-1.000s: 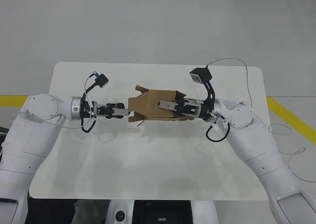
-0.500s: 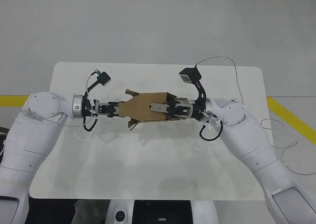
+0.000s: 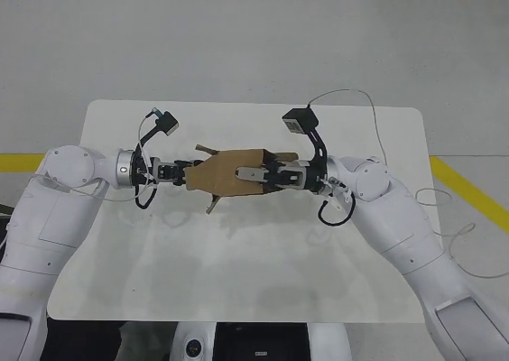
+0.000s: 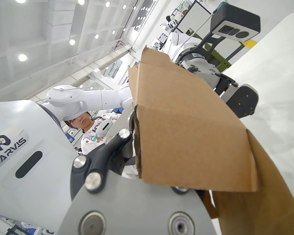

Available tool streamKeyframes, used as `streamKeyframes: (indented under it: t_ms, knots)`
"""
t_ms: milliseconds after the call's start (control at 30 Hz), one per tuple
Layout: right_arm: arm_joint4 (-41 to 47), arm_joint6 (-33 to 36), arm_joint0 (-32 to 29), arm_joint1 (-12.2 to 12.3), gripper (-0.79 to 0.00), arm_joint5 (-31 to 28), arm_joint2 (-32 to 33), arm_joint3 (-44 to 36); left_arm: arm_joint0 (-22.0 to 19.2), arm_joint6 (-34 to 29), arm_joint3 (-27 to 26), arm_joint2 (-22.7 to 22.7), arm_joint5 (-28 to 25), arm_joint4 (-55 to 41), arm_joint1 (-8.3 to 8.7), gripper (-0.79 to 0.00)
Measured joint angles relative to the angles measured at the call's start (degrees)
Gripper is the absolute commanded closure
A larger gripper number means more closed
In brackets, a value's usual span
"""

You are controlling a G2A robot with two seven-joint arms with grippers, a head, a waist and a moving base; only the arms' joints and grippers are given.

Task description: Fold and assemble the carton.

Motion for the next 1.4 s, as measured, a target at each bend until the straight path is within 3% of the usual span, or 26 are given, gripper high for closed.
streamKeyframes:
  t_ms: [867,1400]
  knots:
    - [1.3,0.4,1.0,-0.4,0.000,0.4,-1.9,0.2,-0.8,0.1,1.6,0.5,-0.3,-2.3,-0.35,-0.785]
    - [-3.8,-7.8,-1.1,0.1,0.000,-5.8,2.8,1.3,1.4,-1.1,0.0,0.2,-0.4,0.6,0.17,-0.785]
